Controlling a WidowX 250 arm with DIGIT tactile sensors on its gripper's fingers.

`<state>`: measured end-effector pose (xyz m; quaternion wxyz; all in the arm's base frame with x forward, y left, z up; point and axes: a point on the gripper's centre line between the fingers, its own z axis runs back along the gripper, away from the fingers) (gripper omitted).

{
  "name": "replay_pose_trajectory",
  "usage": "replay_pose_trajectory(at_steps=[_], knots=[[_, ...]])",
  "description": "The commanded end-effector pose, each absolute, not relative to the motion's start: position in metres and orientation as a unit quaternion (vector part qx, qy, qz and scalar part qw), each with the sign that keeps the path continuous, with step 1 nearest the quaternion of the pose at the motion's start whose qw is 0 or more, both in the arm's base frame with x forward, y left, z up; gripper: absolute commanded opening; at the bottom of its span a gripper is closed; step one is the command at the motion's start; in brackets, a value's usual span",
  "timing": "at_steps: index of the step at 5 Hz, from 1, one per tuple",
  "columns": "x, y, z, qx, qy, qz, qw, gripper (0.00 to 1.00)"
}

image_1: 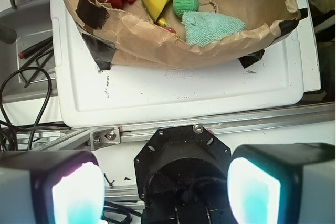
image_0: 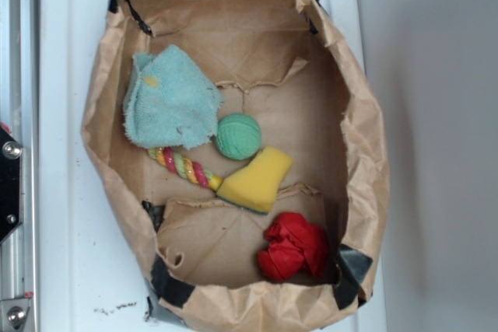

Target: Grab the green ball.

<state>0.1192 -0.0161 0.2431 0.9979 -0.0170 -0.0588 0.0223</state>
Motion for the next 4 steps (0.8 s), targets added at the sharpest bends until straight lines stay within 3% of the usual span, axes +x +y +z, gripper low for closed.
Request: replay_pose_trajectory(at_steps=[1, 2, 4], knots=[[0.119, -0.016, 0.243, -0.017, -0.059, 0.022, 0.998, 1.0], [0.135, -0.014, 0.237, -0.026, -0.067, -0.001, 0.997, 1.0], [0.135, -0.014, 0.237, -0.026, -0.067, -0.001, 0.997, 1.0]])
